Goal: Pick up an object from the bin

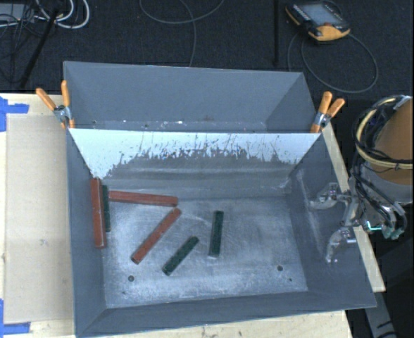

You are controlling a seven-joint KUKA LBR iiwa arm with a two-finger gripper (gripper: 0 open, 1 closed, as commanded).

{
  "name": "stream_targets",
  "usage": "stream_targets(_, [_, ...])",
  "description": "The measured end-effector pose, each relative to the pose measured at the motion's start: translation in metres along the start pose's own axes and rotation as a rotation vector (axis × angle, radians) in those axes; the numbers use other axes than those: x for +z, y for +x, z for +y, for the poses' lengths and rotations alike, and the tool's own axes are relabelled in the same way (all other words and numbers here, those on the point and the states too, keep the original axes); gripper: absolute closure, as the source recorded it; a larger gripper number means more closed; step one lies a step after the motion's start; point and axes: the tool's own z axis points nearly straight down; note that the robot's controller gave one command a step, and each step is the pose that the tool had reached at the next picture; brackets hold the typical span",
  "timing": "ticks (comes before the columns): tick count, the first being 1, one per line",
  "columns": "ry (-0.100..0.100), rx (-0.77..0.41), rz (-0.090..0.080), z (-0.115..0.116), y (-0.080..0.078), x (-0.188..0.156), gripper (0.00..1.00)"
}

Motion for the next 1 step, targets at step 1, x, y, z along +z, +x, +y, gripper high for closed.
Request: stream_targets(1, [0.001,-0.003,-0.007,0.0006,-0.0018,-0.0035,0.00])
